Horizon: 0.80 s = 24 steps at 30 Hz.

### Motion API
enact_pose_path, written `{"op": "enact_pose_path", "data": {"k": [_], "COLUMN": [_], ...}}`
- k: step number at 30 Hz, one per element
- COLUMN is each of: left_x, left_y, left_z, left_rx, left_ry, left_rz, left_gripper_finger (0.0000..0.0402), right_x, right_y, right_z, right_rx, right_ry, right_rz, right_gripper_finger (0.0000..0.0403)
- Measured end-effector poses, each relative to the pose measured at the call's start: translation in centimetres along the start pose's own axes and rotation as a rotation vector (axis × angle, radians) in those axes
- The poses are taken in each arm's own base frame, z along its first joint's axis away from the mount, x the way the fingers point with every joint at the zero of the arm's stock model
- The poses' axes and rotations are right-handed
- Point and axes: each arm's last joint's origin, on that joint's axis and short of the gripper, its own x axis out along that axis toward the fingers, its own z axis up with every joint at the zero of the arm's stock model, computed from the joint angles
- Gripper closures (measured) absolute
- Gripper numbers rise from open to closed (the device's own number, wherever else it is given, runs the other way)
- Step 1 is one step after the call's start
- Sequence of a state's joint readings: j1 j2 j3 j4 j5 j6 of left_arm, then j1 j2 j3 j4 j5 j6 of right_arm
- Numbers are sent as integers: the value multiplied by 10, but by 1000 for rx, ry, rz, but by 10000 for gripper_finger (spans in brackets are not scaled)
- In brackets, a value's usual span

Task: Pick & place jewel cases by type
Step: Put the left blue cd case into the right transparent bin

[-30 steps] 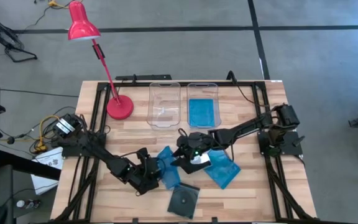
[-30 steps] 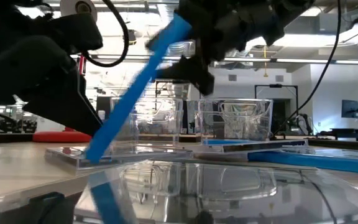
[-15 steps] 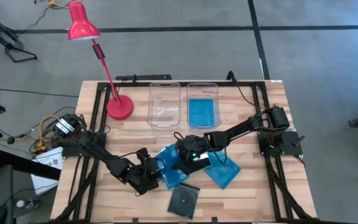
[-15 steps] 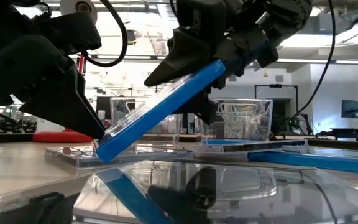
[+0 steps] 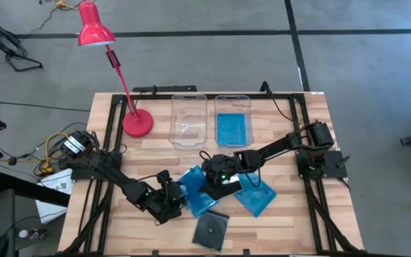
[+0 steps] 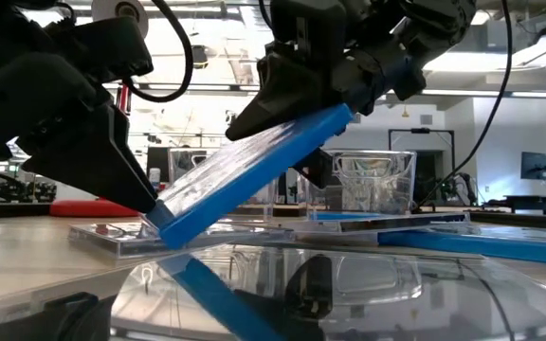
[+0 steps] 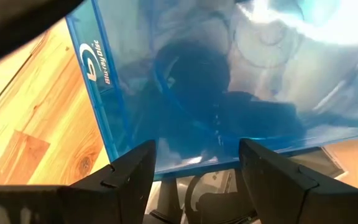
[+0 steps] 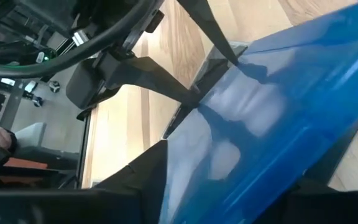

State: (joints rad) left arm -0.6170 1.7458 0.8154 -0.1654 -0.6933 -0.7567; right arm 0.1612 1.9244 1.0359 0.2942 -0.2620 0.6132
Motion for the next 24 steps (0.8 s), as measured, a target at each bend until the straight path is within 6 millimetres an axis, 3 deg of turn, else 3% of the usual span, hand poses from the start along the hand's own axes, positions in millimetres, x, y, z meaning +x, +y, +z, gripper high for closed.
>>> {"op": "enact_pose_path", "data": {"k": [7,15,24], "left_x": [-1,-9,-33], "left_y": [-1,-7,-18], "left_z": [-1,1,13], "left_rx": [14,74,177], "left_ry": [-2,-23,-63], "left_rz": [-4,20,157], "left_gripper_finger": [175,175,175], "right_x": [0,-1,-22], "right_y": [-2,-2,14], "right_z": [-2,-2,10], "right_rx": [6,-5,-70], "right_ry": [17,22,-19], "right_rz": [-17,-17,-36], "right_gripper_finger": [300,307,323]}}
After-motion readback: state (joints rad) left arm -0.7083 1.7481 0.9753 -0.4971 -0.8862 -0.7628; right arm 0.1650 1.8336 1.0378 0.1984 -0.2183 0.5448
